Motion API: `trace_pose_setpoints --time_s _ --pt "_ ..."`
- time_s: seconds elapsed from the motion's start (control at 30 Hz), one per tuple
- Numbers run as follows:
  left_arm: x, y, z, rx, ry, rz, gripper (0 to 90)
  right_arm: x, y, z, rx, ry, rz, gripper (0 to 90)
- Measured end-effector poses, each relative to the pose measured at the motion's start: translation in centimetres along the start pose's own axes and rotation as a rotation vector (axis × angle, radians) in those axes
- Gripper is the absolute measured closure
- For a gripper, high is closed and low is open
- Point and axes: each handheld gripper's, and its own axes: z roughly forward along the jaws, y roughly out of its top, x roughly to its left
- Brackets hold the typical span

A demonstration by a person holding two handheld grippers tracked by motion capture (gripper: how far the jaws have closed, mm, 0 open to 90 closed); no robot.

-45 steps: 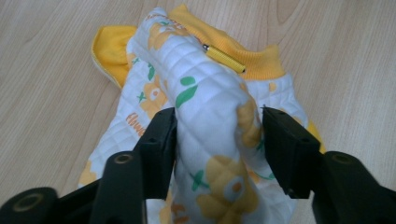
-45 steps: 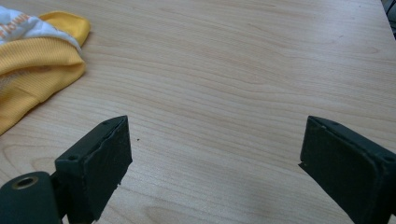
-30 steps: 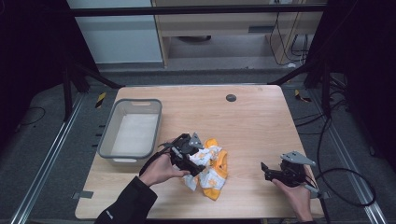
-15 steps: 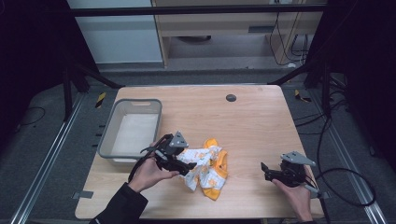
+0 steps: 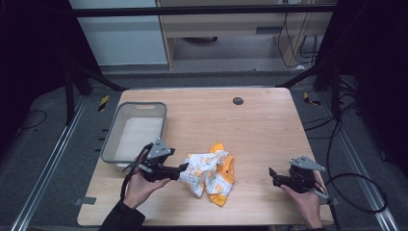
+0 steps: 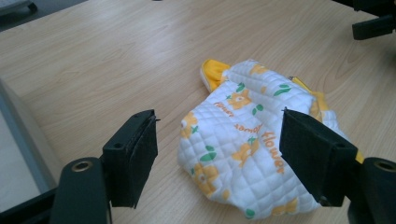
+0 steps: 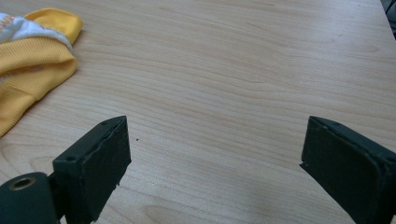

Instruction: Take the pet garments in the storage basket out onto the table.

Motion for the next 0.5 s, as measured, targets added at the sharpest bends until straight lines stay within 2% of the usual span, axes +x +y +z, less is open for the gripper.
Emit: trace_pose_setpoints --time_s 0.07,0.17,0.23,0.4,0.5 --pt "0.3 -1.0 -0.3 -0.028 0.014 -0.029 27.6 0.0 0.0 0.0 0.001 -0.001 -0.001 8.1" --pt "0.6 -1.5 -0.5 -0.027 0.011 -0.042 28.2 0.0 0.0 0.0 0.0 0.0 -0.004 8.0" --pt "0.7 -2.1 -1.0 -0.051 0.033 -0.052 29.7 0.0 -0.1 0.0 0.002 -0.002 -0.005 8.0" --pt "1.1 -3.6 -1.5 -0.072 0.075 -0.083 31.5 0.0 -0.1 0.0 0.001 0.001 0.0 7.8" --pt "1.5 -4.3 -1.7 -0.062 0.066 -0.114 32.8 0.0 -0.1 0.0 -0.002 -0.001 -0.006 7.7"
